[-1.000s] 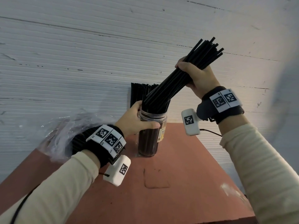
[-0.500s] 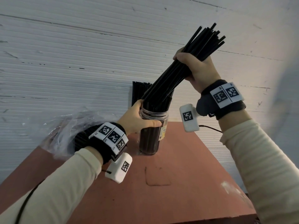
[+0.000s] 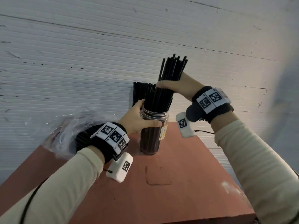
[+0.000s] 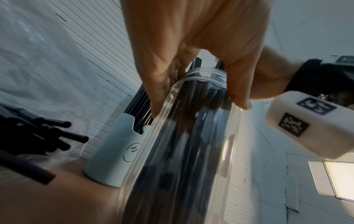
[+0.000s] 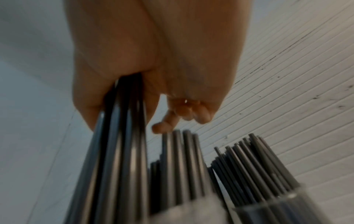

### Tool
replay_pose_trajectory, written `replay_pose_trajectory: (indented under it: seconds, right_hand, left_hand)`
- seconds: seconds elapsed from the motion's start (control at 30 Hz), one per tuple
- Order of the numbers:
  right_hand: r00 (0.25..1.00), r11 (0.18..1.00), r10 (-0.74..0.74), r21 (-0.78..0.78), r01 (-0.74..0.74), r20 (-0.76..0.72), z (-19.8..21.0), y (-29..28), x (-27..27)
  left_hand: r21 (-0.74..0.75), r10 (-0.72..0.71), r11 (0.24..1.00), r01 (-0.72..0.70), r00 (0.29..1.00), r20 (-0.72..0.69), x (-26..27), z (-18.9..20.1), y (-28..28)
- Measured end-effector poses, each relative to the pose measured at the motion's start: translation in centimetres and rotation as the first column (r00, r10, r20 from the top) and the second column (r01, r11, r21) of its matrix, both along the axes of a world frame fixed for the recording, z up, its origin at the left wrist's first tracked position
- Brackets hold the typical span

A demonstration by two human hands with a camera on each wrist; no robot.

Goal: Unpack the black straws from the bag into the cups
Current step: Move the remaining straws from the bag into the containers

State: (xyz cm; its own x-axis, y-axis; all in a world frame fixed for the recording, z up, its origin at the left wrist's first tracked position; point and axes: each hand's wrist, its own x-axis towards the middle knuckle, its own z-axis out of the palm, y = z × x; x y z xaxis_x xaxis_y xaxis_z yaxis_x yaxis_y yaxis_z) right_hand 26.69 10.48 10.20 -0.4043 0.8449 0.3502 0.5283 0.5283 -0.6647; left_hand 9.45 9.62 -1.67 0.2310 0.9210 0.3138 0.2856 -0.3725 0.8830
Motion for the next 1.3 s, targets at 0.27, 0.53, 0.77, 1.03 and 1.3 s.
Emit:
replay_pose_trajectory:
  seconds: [0.27,0.53,0.77,1.03,1.3]
  right_hand:
    - [0.989,0.990,-0.111,0.094,0.102,0.098,-4.4,0.2,-0.1]
    - [0.994,0.862,-0.064,0.507,0.008,0.094,-4.9,-0.9,-1.3]
    - [0.969,0.831,-0.110,0.555,-0.032,0.221,-6.2,-0.9,-1.2]
    - [0.929,0.806,-0.170,0.589,-0.061,0.328,-6.1,-2.0,-2.1]
    - [0.998,0.760,-0.001,0.648,0.045,-0.068,-7.1,-4.7,-7.4]
  left_hand:
    - [0.009,0.004,1.000,-0.004,1.000,-0.011,0.0,-0.1,0.0]
    - [-0.008,0.008,1.000,-0.008,1.000,-0.018,0.2,-0.1,-0.1]
    - [-0.007,-0.026,1.000,0.026,1.000,-0.006,0.4,-0.4,-0.2]
    - [-0.055,-0.059,0.997,0.054,0.994,-0.089,-0.5,0.0,-0.4]
    - [0.107,0.297,0.949,-0.296,0.955,0.003,-6.0,0.8,-3.6]
